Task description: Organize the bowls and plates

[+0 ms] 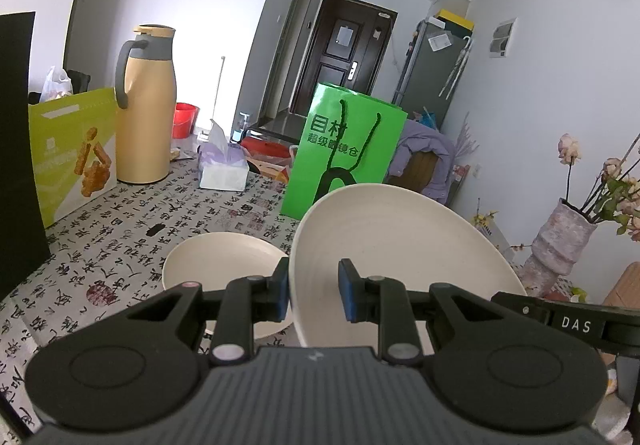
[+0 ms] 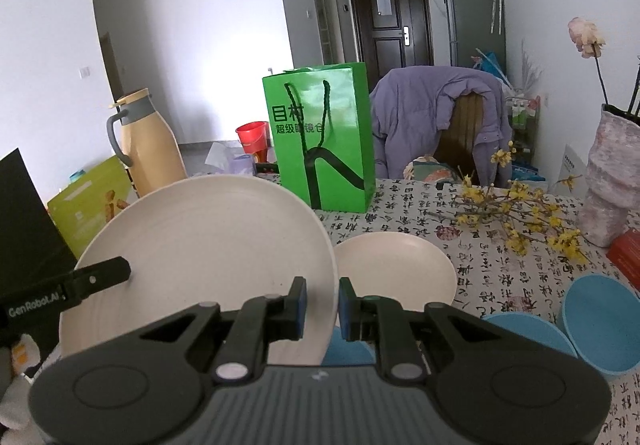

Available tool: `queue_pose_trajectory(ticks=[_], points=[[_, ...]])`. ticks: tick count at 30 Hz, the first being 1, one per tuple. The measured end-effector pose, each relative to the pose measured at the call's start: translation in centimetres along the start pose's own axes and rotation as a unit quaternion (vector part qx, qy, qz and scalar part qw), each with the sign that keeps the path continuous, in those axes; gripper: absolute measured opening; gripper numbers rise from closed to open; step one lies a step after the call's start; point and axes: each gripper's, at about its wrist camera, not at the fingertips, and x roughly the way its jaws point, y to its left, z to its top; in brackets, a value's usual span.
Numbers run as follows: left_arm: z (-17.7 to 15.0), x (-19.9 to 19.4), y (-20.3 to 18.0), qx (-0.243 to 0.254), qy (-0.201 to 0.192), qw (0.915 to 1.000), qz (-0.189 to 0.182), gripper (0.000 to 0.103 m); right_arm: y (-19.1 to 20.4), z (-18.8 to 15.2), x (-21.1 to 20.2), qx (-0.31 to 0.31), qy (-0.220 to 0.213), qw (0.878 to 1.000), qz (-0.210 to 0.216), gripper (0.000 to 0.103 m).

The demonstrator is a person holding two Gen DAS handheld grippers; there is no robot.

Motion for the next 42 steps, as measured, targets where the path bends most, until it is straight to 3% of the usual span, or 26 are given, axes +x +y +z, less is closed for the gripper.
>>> queue_pose_trajectory(ticks=[42], points=[[-4.5, -6.7, -2.4, 0.014, -0.01, 0.9997, -0.014, 0.025, -0.9, -5.4, -8.0, 0.012, -0.025, 1.0, -0.011, 0.016]])
